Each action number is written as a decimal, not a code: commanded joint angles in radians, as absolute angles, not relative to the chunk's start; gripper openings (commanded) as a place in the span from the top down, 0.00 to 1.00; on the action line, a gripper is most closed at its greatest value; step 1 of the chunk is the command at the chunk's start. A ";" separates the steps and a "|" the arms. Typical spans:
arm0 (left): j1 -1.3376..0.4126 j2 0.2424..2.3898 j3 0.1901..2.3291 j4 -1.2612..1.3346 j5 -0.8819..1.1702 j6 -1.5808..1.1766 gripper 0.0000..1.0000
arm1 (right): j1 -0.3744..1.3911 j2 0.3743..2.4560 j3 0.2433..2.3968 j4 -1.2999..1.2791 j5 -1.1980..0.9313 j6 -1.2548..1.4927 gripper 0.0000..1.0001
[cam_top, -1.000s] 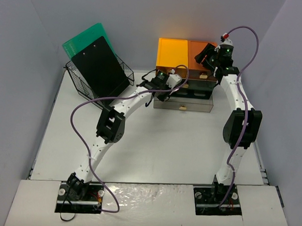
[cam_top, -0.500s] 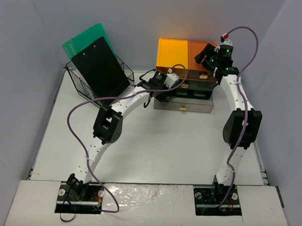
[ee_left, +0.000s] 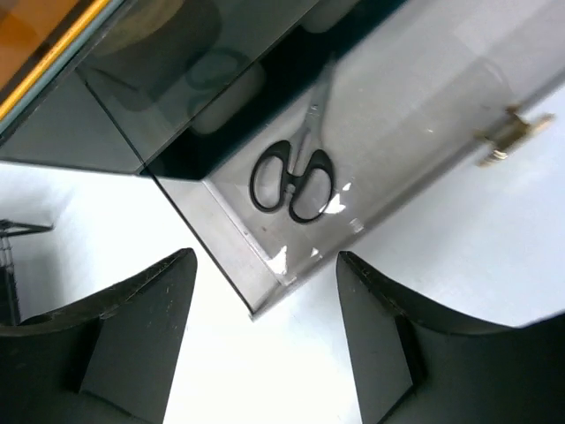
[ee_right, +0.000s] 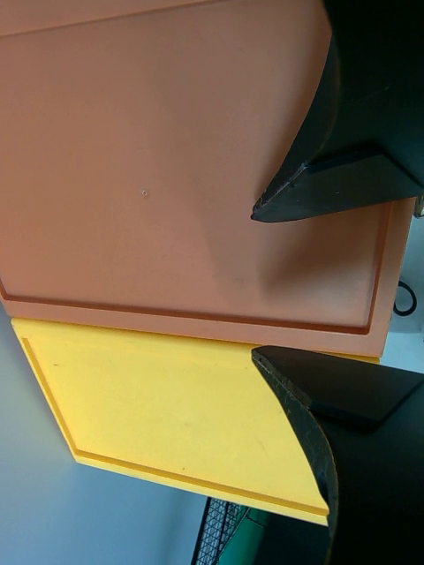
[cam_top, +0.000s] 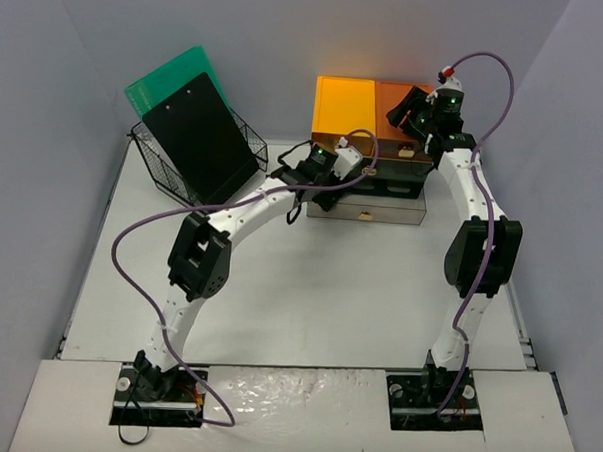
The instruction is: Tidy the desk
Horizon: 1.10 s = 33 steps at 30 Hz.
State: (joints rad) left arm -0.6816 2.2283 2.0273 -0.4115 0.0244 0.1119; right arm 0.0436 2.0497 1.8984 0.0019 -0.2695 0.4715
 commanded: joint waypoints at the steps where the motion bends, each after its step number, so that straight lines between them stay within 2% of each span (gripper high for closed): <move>1: -0.794 2.035 1.940 -0.339 -0.118 0.086 0.38 | 0.074 2.154 1.822 -0.350 -0.297 0.500 0.44; 8: -0.865 1.919 1.719 -0.227 -0.182 -0.050 0.37 | 0.075 2.154 1.831 -0.364 -0.299 0.508 0.44; 17: -0.913 1.913 1.511 -0.041 -0.215 -0.223 0.37 | 0.074 2.136 1.810 -0.367 -0.299 0.500 0.44; 22: -0.910 1.966 1.511 0.103 -0.202 -0.247 0.35 | 0.077 2.126 1.800 -0.365 -0.295 0.496 0.44; 33: -0.848 2.125 1.629 0.249 -0.147 -0.267 0.33 | 0.077 2.123 1.792 -0.377 -0.279 0.476 0.44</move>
State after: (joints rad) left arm -0.8862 2.1040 1.5370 0.0991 -0.1690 -0.2445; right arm 0.0544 2.0438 1.8835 0.0158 -0.2723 0.4897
